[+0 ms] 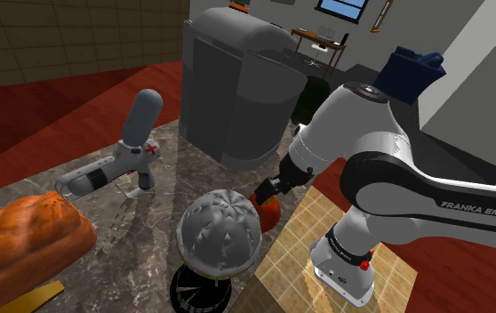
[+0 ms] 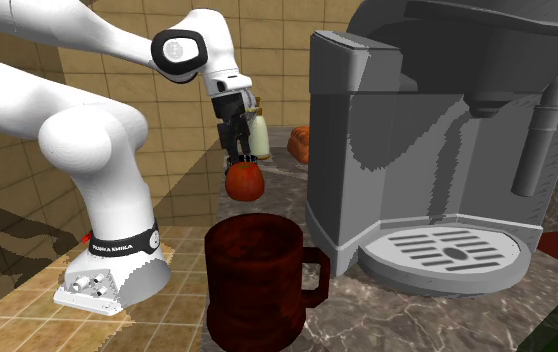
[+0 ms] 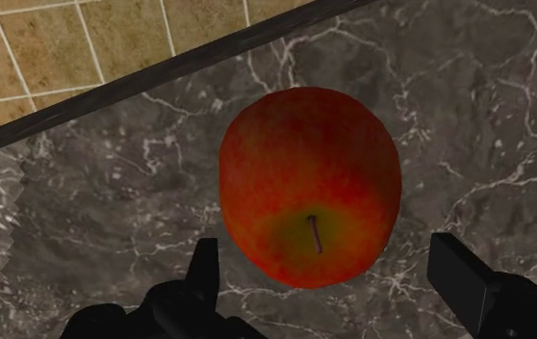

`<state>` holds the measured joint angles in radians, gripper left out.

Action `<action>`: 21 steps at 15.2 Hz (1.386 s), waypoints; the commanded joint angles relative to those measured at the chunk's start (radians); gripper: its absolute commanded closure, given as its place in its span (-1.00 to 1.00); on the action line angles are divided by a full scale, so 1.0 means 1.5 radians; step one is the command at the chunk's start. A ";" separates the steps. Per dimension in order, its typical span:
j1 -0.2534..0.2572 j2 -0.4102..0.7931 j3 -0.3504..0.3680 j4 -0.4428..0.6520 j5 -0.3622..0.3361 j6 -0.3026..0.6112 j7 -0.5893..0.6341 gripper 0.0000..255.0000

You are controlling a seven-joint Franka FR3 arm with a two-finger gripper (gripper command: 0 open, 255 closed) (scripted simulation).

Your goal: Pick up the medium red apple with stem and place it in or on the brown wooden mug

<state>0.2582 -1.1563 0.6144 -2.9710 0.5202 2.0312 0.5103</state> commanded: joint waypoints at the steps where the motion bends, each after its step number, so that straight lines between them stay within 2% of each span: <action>1: 0.000 0.001 0.000 0.000 0.000 0.001 0.000 -1.00; 3: 0.000 0.000 0.000 0.000 0.000 0.001 0.000 -1.00; 4: 0.000 0.000 0.000 0.000 0.000 0.001 0.000 1.00; 13: 0.000 0.001 0.000 0.000 0.000 0.001 0.000 1.00; 21: -0.023 -0.019 -0.043 0.060 -0.043 -0.075 -0.004 1.00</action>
<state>0.2282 -1.1783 0.5616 -2.8924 0.4661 1.9371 0.5062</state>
